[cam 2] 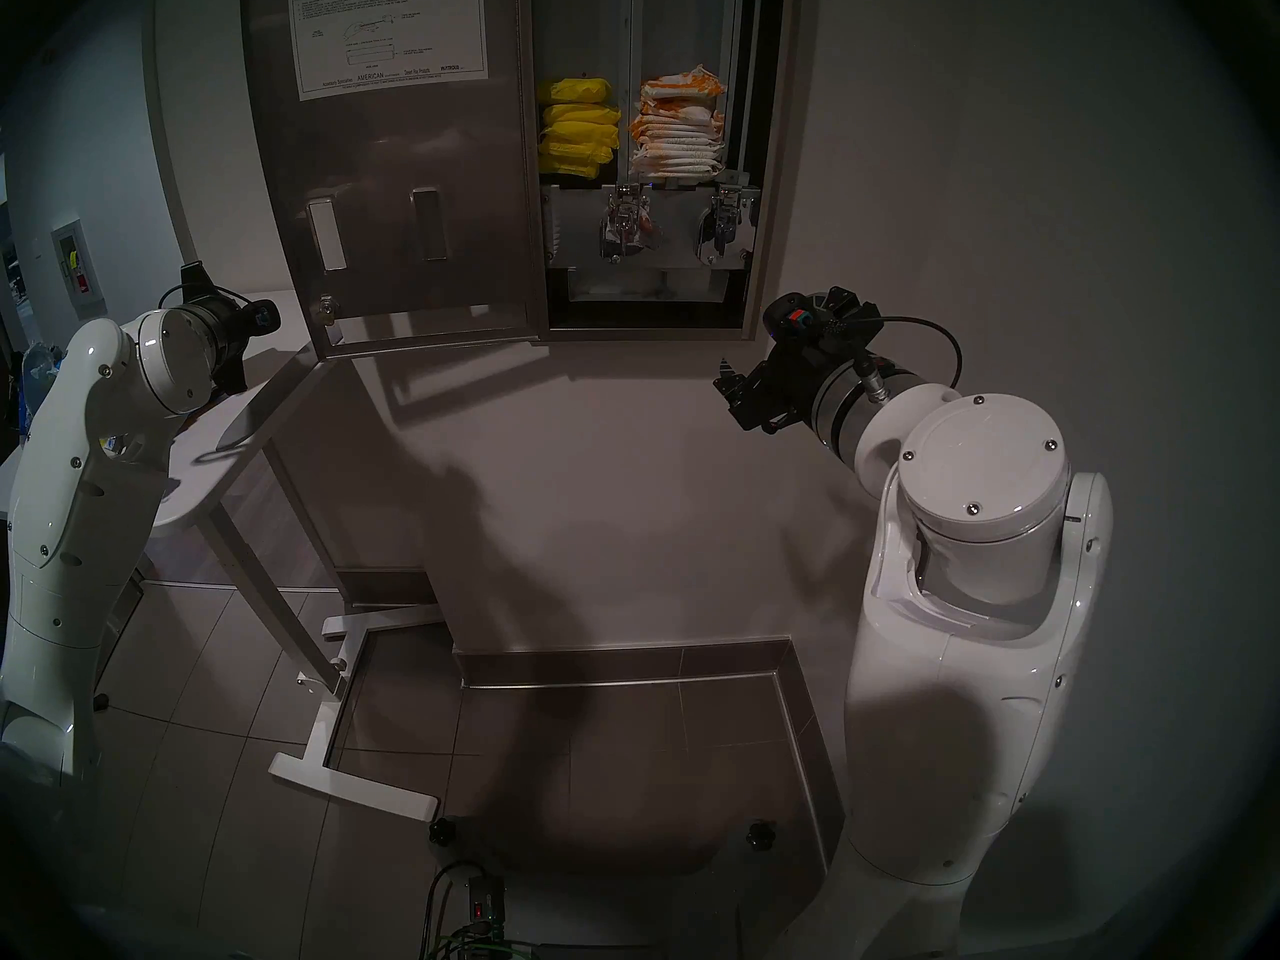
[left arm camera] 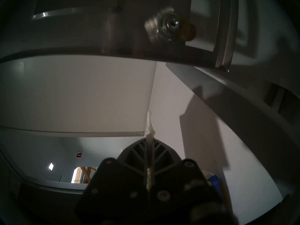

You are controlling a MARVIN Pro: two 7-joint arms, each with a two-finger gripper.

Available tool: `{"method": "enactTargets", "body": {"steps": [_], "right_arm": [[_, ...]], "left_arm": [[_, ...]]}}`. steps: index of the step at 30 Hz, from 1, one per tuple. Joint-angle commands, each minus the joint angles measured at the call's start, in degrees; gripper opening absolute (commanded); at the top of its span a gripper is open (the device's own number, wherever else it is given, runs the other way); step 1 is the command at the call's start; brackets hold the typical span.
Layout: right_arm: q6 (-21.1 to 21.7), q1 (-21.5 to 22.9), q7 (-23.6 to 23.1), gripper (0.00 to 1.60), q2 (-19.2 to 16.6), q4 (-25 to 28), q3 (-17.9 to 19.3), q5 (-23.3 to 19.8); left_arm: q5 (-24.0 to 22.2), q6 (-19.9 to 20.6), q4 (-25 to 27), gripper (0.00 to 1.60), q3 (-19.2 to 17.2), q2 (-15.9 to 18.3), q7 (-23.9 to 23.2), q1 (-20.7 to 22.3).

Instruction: Open the dispenser door, put the pads inside, close the door

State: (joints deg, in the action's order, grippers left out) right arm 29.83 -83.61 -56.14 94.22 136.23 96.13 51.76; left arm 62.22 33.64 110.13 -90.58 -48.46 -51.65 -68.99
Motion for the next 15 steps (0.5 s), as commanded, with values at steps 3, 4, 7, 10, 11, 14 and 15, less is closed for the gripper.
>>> {"method": "enactTargets", "body": {"steps": [3,4,7,10,11,14,15], "right_arm": [[0.1,1.0,0.6,1.6,0.0,1.6,-0.1,0.0],[0.1,1.0,0.6,1.6,0.0,1.6,-0.1,0.0],[0.1,1.0,0.6,1.6,0.0,1.6,-0.1,0.0],[0.0,1.0,0.5,1.6,0.0,1.6,-0.1,0.0],[0.1,1.0,0.6,1.6,0.0,1.6,-0.1,0.0],[0.0,1.0,0.5,1.6,0.0,1.6,-0.1,0.0],[0.0,1.0,0.5,1.6,0.0,1.6,-0.1,0.0]], "left_arm": [[-1.2,-1.5,2.8,0.0,-4.0,0.3,3.9,-0.8],[-1.4,-1.5,3.1,0.0,-4.3,0.3,4.1,-1.0],[-1.9,-1.9,4.0,0.0,-5.4,0.0,5.5,-1.4],[-2.5,-2.3,5.7,0.0,-6.3,0.0,5.9,-1.7],[-2.8,-2.4,6.1,0.0,-6.6,-0.1,6.2,-1.9],[-3.7,-3.0,8.3,0.0,-7.4,-0.4,6.8,-2.0],[-3.9,-3.1,9.1,0.0,-7.6,-0.5,6.9,-2.1]]}}
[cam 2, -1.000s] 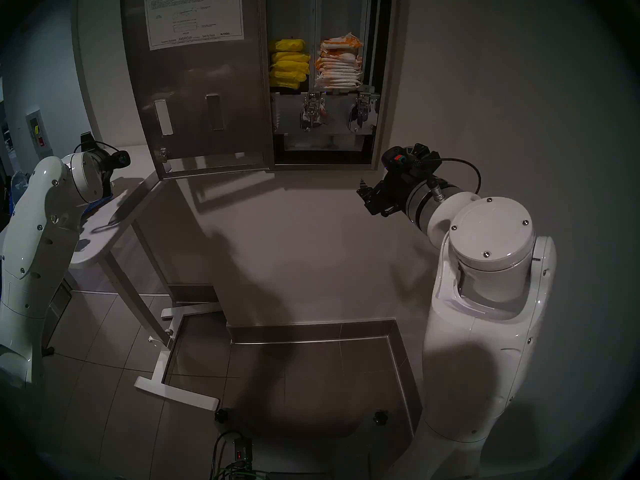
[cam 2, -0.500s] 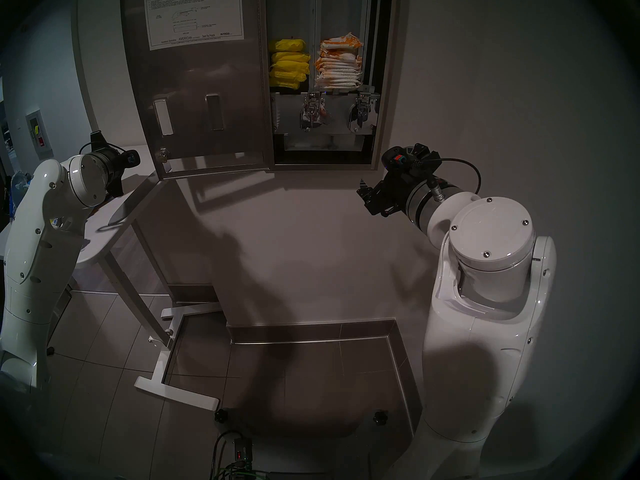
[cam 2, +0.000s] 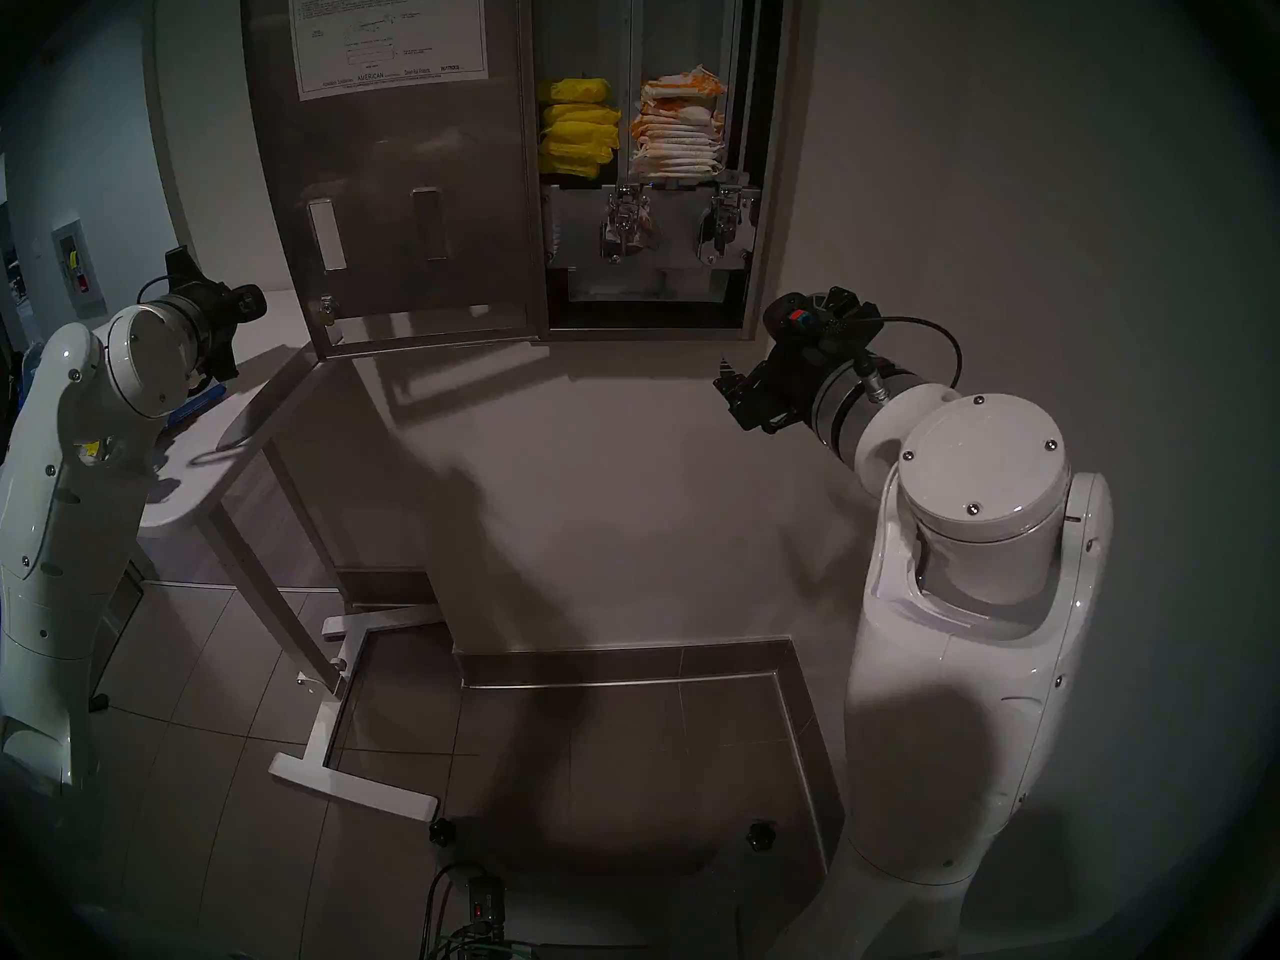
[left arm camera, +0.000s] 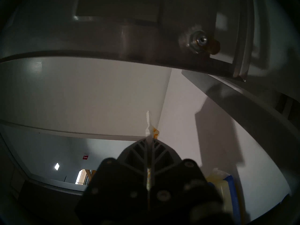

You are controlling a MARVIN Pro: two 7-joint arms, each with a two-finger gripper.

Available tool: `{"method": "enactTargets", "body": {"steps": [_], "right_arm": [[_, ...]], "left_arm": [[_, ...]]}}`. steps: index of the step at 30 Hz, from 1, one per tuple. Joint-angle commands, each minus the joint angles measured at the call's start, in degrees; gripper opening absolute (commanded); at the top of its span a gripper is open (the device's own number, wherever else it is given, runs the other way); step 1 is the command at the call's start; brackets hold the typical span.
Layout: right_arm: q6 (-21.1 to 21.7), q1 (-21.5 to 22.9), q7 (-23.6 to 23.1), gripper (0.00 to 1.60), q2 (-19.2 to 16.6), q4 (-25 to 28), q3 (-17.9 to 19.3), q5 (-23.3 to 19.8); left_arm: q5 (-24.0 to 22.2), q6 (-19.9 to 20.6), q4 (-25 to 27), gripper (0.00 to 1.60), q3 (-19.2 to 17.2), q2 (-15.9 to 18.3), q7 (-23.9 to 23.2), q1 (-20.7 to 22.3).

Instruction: Open the dispenser door, put the pads inside, close the door

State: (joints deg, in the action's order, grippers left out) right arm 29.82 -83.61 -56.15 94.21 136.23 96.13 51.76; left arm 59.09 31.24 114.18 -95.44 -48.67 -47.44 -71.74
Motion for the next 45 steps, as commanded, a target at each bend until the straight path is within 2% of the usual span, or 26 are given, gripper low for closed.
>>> {"method": "enactTargets", "body": {"steps": [1,11,18,19,20,23,24,28,29,32,34,36,38,40,42,44,45], "right_arm": [[0.0,1.0,0.5,1.6,0.0,1.5,-0.1,0.0],[-0.1,1.0,0.4,1.6,0.0,1.4,0.0,0.0],[-0.1,1.0,0.4,1.6,0.0,1.4,0.0,0.0],[-0.1,1.0,0.4,1.6,0.0,1.4,0.0,0.0],[-0.1,1.0,0.3,1.6,-0.1,1.3,0.0,-0.1],[-0.1,1.0,0.3,1.6,-0.1,1.3,0.0,-0.1],[-0.1,1.0,0.3,1.6,-0.1,1.3,0.0,-0.1],[-0.1,1.0,0.3,1.6,-0.1,1.3,0.0,-0.1],[-0.2,1.0,0.3,1.6,0.0,1.2,0.0,0.0],[-0.2,1.0,0.3,1.6,0.0,1.2,0.0,0.0],[-0.2,1.0,0.3,1.6,0.0,1.2,0.0,0.0],[-0.2,1.0,0.3,1.6,0.0,1.2,0.0,-0.1],[-0.2,1.0,0.3,1.6,0.0,1.2,0.0,0.0],[-0.2,1.0,0.3,1.6,0.0,1.3,0.0,0.0],[-0.2,1.0,0.3,1.6,0.0,1.3,0.0,0.0],[-0.2,1.0,0.3,1.6,0.0,1.3,0.0,0.0],[-0.2,1.0,0.3,1.6,0.0,1.3,0.0,0.0]], "left_arm": [[-1.2,-1.0,6.0,0.0,-2.9,-0.5,2.9,0.9],[-7.0,-3.3,13.2,0.0,-3.0,-3.3,3.9,4.9],[-10.8,-4.3,18.8,0.0,-4.6,-4.6,3.8,6.4],[-11.9,-4.2,20.1,0.0,-4.8,-5.4,3.5,6.3],[-15.9,-3.8,22.5,0.0,-3.8,-8.4,1.9,6.0],[-15.9,-3.8,22.5,0.0,-3.8,-8.4,1.9,6.0],[-20.2,-3.8,24.3,0.0,-4.0,-10.9,0.7,6.0],[-20.2,-3.8,24.3,0.0,-4.0,-10.9,0.7,6.0],[-21.0,-4.1,23.8,0.0,-2.9,-10.6,0.7,6.2],[-24.9,-3.6,25.7,0.0,-2.2,-12.4,-0.9,5.3],[-28.5,-3.2,25.8,0.0,-1.5,-13.2,-2.1,5.1],[-32.0,-3.2,25.8,0.0,-1.0,-16.1,-3.3,5.0],[-35.2,-2.9,25.8,0.0,-0.1,-15.7,-4.1,4.9],[-38.0,-3.0,25.8,0.0,0.4,-18.1,-5.0,4.7],[-41.3,-2.9,25.8,0.0,0.9,-18.1,-5.5,4.5],[-44.3,-3.2,25.8,0.0,0.9,-20.9,-6.2,3.9],[-45.9,-3.2,25.8,0.0,0.8,-21.0,-6.3,3.7]]}}
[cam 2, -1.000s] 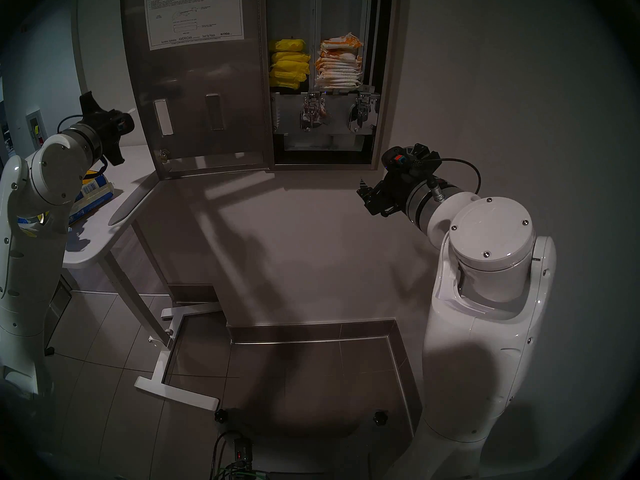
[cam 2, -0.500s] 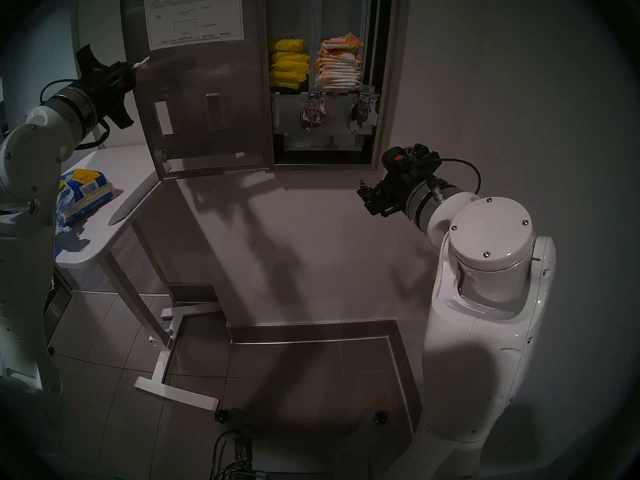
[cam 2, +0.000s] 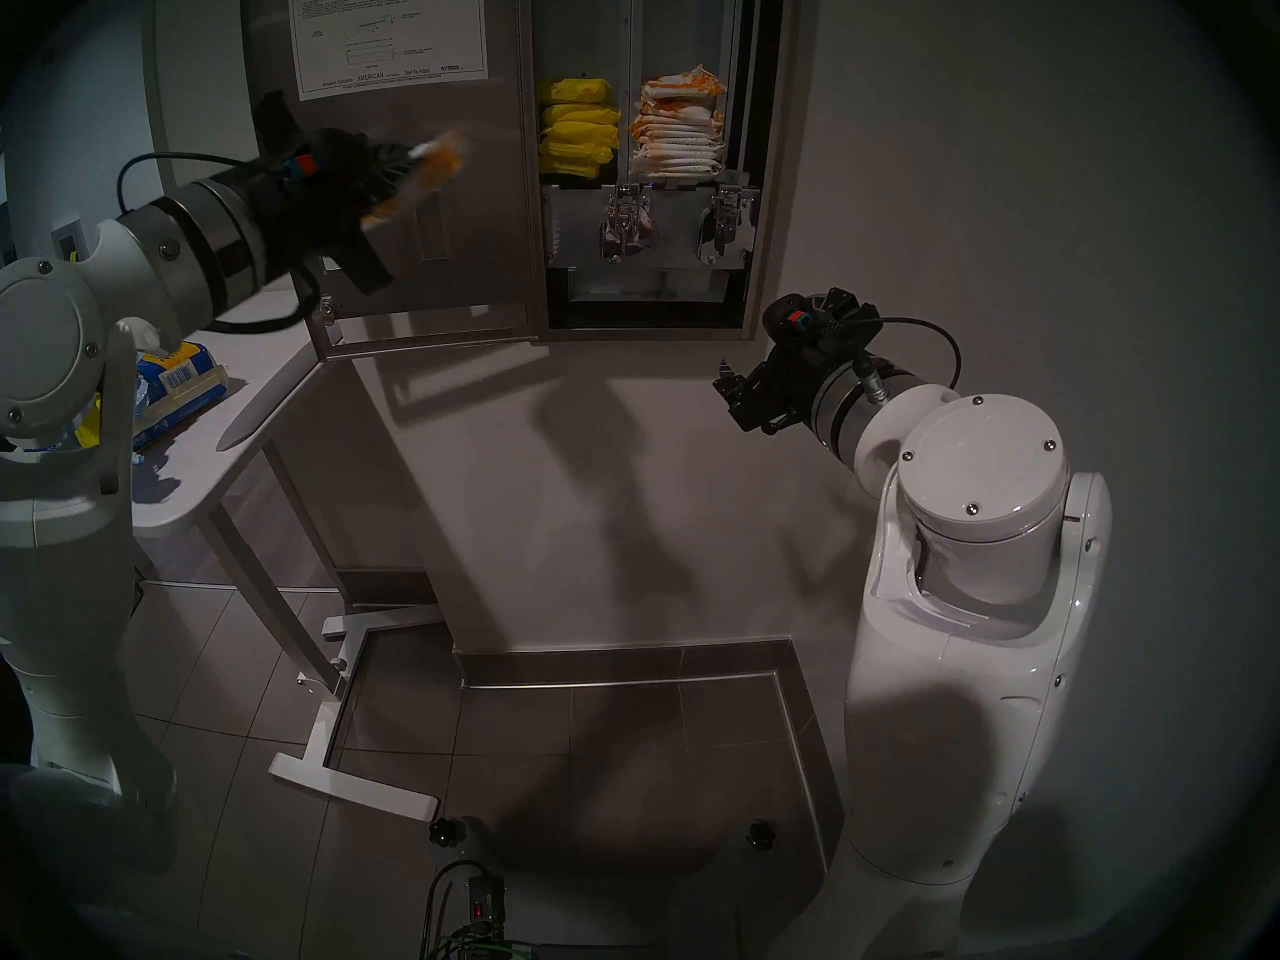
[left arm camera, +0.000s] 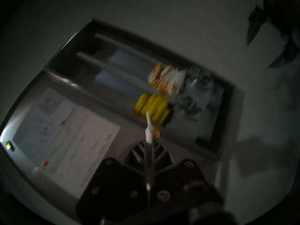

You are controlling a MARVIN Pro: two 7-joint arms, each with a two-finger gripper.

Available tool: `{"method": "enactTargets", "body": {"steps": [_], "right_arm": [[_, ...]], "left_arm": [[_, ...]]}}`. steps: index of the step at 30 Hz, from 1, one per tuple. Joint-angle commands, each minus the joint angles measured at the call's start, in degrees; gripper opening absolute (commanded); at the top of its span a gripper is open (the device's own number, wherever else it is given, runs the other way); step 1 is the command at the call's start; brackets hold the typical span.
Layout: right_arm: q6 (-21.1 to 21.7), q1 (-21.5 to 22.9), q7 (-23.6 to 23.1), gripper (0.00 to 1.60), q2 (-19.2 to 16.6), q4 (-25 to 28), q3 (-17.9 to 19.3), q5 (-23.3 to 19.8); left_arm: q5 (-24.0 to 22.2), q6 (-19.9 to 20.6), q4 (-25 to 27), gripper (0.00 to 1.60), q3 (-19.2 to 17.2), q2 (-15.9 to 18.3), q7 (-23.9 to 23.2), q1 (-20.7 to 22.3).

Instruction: Open the dispenser door, put the pads inside, close the door

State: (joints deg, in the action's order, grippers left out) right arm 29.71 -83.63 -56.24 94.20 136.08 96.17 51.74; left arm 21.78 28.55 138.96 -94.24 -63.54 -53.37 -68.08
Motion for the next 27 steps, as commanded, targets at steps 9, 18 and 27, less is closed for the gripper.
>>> {"method": "enactTargets", "body": {"steps": [9,18,27], "right_arm": [[0.0,1.1,0.5,1.6,0.0,1.6,0.0,0.0],[0.1,1.1,0.6,1.6,0.0,1.7,-0.1,0.0],[0.1,1.1,0.6,1.6,0.0,1.7,-0.1,0.0]], "left_arm": [[-16.5,-4.5,1.0,0.0,-4.1,-10.6,-0.3,-4.8],[-20.4,-12.0,1.0,0.0,-8.8,-14.9,1.1,-13.4],[-18.1,-18.6,0.9,0.0,-10.8,-19.7,1.8,-20.7]]}}
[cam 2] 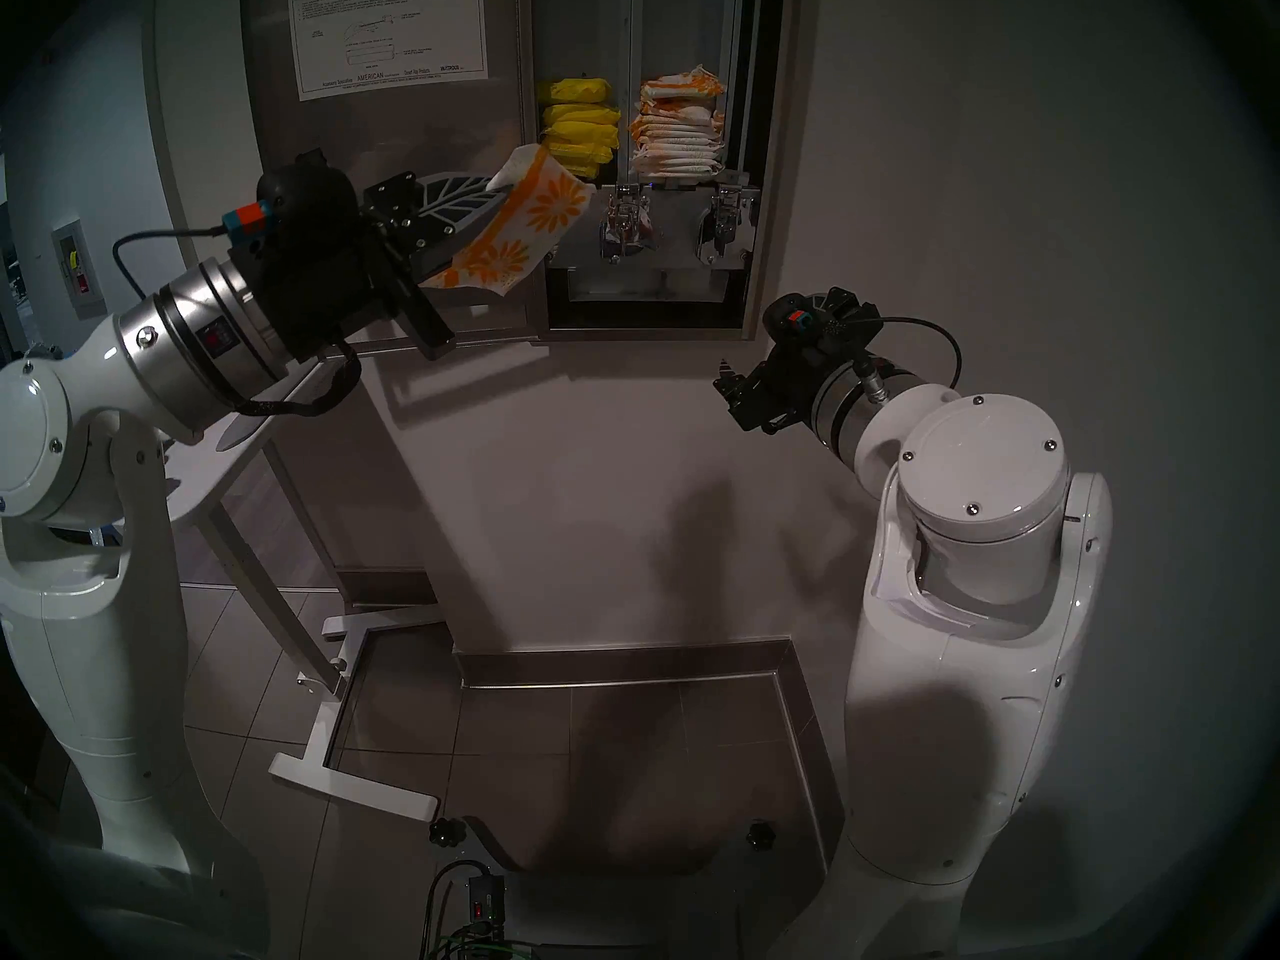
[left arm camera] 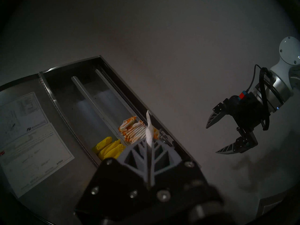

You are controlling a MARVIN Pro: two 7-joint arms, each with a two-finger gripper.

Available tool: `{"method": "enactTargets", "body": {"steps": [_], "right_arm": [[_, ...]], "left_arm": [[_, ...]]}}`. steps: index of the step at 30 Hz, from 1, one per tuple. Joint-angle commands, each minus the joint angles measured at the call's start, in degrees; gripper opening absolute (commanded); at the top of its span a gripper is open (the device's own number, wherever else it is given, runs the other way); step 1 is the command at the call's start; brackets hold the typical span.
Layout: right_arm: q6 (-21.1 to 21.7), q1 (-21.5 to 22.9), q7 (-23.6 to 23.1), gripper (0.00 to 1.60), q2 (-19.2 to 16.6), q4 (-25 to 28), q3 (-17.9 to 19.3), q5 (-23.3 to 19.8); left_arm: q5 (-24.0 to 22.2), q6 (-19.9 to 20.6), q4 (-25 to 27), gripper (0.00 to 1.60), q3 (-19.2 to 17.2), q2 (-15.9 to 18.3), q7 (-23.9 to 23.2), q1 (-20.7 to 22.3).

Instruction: Open the dispenser door, put the pads inside, close the door

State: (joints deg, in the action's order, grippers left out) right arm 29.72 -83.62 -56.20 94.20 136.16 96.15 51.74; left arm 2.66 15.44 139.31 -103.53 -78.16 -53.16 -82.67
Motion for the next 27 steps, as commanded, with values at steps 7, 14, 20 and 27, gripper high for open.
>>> {"method": "enactTargets", "body": {"steps": [7,14,20,27], "right_arm": [[0.1,1.1,0.5,1.6,0.0,1.6,-0.1,0.0],[0.2,1.0,0.6,1.6,0.0,1.7,-0.1,0.0],[0.2,1.0,0.7,1.6,0.0,1.7,-0.1,0.1],[0.2,1.0,0.6,1.6,0.0,1.7,-0.1,0.0]], "left_arm": [[3.2,-11.8,-1.6,0.0,-0.4,-8.6,5.1,-11.6],[5.5,-19.3,-2.8,0.0,1.8,-9.8,9.7,-14.9],[8.3,-24.6,-3.7,0.0,3.2,-9.0,11.9,-15.1],[14.1,-31.6,-4.9,0.0,5.3,-8.1,13.3,-13.4]]}}
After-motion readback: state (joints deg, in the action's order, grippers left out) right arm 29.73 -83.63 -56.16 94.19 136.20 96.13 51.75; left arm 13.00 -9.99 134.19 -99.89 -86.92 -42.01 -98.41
